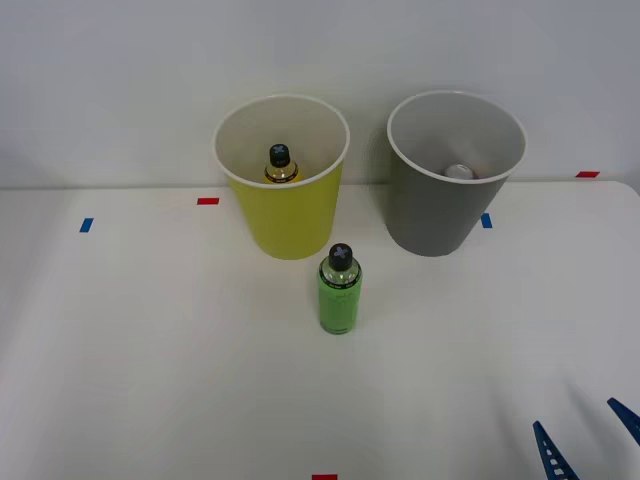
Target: Put cans in the gray bin, plastic bottles in the light green bin
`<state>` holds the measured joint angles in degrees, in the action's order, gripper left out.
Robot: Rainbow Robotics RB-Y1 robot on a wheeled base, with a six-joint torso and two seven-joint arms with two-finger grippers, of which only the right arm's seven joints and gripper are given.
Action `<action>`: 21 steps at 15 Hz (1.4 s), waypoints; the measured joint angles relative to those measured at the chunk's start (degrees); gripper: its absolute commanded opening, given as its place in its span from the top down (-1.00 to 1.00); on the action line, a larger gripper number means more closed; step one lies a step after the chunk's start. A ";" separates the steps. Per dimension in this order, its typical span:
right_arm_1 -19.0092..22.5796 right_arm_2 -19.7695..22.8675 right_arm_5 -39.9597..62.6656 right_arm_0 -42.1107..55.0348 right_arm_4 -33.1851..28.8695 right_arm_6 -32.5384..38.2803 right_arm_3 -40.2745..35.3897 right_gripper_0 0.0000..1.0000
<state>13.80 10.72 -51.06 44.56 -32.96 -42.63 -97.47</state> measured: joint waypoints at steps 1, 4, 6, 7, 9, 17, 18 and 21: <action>0.00 0.00 0.00 0.00 0.00 0.00 0.00 -1.00; 0.00 0.00 0.00 0.00 0.00 0.00 0.00 -1.00; 0.00 0.00 0.00 0.00 0.00 0.00 0.00 -1.00; 0.00 0.00 0.00 0.00 0.00 0.00 0.00 -1.00; 0.00 0.00 0.00 0.00 0.00 0.00 0.00 -1.00; 0.00 0.00 0.00 0.00 0.00 0.00 0.00 -1.00; 0.00 0.00 0.00 0.00 0.00 0.00 0.00 -1.00; 0.00 0.00 0.00 0.00 0.00 0.00 0.00 -1.00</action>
<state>13.80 10.72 -51.06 44.56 -32.96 -42.63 -97.47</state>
